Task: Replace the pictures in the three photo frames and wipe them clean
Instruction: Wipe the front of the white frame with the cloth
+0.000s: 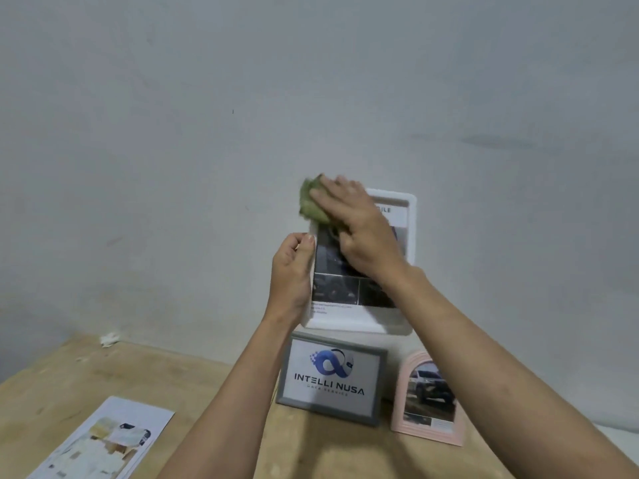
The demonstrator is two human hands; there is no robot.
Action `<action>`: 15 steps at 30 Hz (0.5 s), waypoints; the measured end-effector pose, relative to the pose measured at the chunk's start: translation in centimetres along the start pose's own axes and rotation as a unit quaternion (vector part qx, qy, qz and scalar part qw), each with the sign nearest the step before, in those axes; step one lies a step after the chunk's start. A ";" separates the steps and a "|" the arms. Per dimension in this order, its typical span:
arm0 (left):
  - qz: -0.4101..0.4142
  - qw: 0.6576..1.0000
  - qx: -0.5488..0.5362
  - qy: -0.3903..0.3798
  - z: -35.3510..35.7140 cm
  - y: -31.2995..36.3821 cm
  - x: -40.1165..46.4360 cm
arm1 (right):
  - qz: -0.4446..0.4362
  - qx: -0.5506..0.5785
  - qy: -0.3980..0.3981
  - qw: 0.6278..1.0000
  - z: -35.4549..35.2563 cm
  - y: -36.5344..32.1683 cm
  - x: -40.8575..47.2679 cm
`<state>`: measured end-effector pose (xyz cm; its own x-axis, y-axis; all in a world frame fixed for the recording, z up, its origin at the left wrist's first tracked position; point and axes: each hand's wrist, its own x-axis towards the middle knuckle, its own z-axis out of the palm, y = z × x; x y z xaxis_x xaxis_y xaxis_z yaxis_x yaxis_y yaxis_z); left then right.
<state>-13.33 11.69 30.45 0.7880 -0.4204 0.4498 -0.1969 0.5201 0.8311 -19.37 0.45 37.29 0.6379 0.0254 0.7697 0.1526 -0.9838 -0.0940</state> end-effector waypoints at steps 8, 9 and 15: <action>-0.070 0.992 -0.085 0.055 -1.1 -0.3 0.7 | -0.026 0.104 -0.130 0.986 2.4 -2.0 -8.5; -0.063 0.995 -0.049 0.068 -1.2 -0.4 1.1 | -0.028 0.123 -0.171 0.977 2.1 -2.0 -9.3; -0.042 0.996 0.054 0.051 -0.5 -0.6 1.3 | 0.045 0.170 -0.017 0.984 -0.4 -1.4 -7.2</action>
<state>-11.89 11.23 30.33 0.8581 -0.3794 0.3460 -0.1850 0.4001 0.8976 -24.47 1.56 32.10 0.6840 -0.0471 0.7279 0.3342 -0.8668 -0.3702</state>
